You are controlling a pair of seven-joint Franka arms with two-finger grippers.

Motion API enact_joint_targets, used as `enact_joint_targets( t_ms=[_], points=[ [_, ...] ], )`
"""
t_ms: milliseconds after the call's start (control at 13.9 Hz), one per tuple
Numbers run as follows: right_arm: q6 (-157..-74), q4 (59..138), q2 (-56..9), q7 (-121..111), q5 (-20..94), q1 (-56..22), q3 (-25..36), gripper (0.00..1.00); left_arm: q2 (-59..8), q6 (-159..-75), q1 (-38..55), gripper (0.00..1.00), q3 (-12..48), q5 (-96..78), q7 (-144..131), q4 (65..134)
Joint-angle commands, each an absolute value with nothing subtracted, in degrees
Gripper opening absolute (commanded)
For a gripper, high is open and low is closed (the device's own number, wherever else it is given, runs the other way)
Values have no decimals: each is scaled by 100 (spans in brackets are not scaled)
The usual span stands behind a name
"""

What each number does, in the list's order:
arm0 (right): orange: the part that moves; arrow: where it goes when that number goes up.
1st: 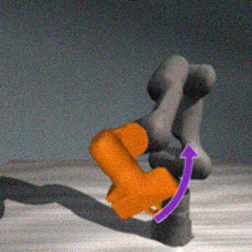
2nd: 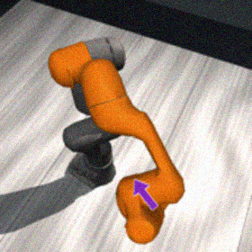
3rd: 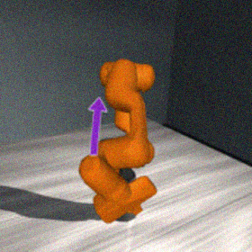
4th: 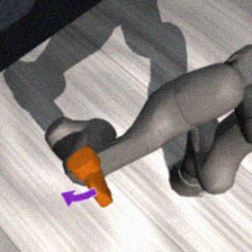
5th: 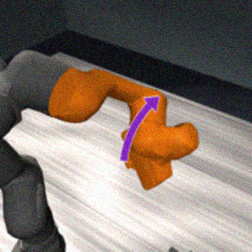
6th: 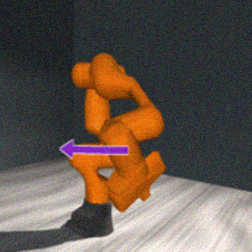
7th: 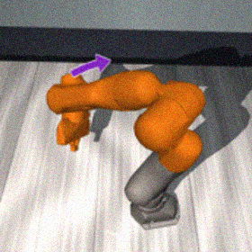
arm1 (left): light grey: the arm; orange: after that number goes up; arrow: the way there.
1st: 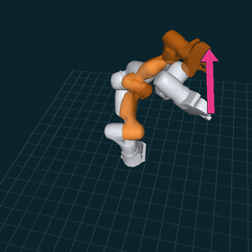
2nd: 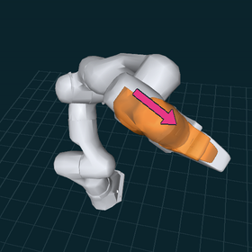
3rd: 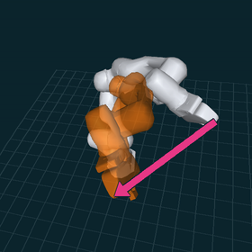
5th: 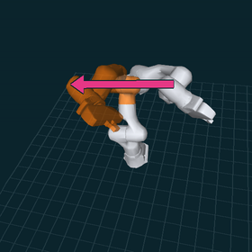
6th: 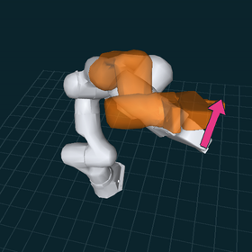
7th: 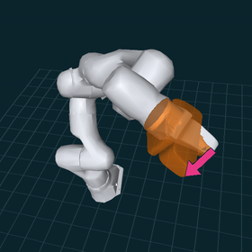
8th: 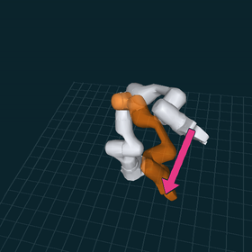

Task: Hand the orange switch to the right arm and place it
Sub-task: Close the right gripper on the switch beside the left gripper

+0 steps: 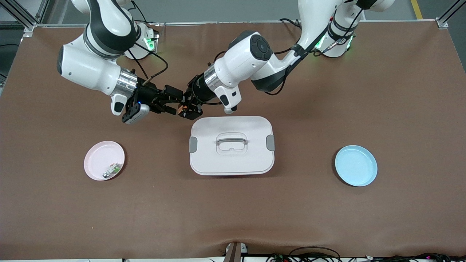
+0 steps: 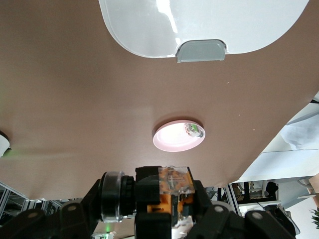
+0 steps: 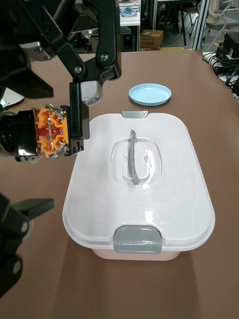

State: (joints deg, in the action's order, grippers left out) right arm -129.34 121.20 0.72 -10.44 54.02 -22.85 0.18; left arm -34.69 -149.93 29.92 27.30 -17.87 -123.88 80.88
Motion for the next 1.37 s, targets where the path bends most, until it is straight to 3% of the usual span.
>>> enact_joint_targets(
  t_ms=[0,144,216,576,720,793,865,1081,1297],
  points=[
    [-13025,12217,167,-1020,5528,-2391,70,39,-3401,-15073,3023,32,2689,-1696,-12533,8095],
    [-13034,12208,167,-1020,5528,-2391,70,5,-3401,-15073,3023,32,2689,-1696,-12533,8095],
    [-13025,12217,176,-1011,5528,-2391,70,0,-3401,-15073,3015,32,2689,-1696,-12533,8095],
    [-12999,12217,176,-941,5528,-2391,70,0,-3393,-15073,3015,33,2681,-1696,-12533,8095],
    [-12929,12182,158,-879,5528,-2364,70,0,-3401,-15073,3023,38,2681,-1696,-12533,8095],
    [-12894,12173,158,-879,5528,-2364,70,0,-3393,-15073,3015,49,2672,-1696,-12533,8095],
    [-12833,12164,158,-922,5520,-2356,70,0,-3393,-15073,3015,68,2663,-1688,-12525,8095],
    [-12762,12146,158,-923,5484,-2329,79,0,-3393,-15073,3023,98,2637,-1652,-12533,8095],
    [-12753,12138,158,-932,5467,-2329,79,0,-3366,-15073,3023,100,2637,-1661,-12542,8095]
  ],
)
